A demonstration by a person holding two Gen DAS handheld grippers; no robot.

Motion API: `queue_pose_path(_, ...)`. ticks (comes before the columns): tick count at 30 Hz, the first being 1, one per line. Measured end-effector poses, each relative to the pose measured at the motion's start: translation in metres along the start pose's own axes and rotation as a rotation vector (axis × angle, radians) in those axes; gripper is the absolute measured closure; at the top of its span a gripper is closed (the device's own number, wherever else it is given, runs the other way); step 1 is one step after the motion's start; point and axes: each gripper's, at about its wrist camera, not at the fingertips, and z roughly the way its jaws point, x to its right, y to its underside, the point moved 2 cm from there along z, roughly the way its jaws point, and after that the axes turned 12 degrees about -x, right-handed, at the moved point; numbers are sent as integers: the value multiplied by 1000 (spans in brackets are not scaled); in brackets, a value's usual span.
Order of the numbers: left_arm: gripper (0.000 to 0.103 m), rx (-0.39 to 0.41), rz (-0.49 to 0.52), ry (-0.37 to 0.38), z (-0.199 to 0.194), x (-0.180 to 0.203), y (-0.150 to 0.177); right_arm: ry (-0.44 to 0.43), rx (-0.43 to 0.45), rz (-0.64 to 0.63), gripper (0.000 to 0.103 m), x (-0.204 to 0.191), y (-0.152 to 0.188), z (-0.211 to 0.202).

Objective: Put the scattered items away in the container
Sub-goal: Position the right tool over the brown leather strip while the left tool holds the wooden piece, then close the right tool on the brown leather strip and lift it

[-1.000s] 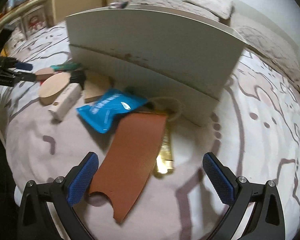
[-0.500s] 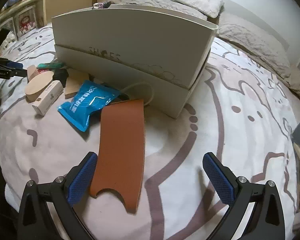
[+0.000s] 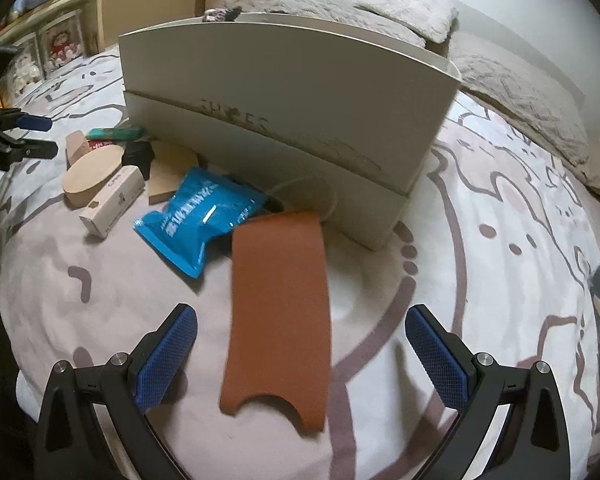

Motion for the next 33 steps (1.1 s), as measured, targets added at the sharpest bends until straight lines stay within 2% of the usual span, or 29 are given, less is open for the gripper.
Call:
queue_pose_path(9,8,-12,78,28,10,27,-2,-30,12,30,0,0,-5,6)
queue_pose_path(14,8,-1,88,57,12,33,-5,-53,24,43,8,-1,-7,8)
queue_pose_path(16,3,-3,84,50,13,34,-6,-61,31,47,11,-1,-7,8)
queue_pose_path(17,2,-1,81,44,13,33,-6,-69,35,50,13,-1,-7,9)
queue_pose_path(18,1,-3,77,44,14,33,-6,-84,39,54,22,-1,-6,10)
queue_pose_path(23,0,-15,56,53,16,30,-8,-98,61,55,30,-3,-4,9)
queue_pose_path(28,0,-12,51,57,16,29,-9,-120,70,43,45,-4,-2,8)
queue_pose_path(33,0,-20,42,64,19,28,-9,-133,71,41,47,-4,-2,9)
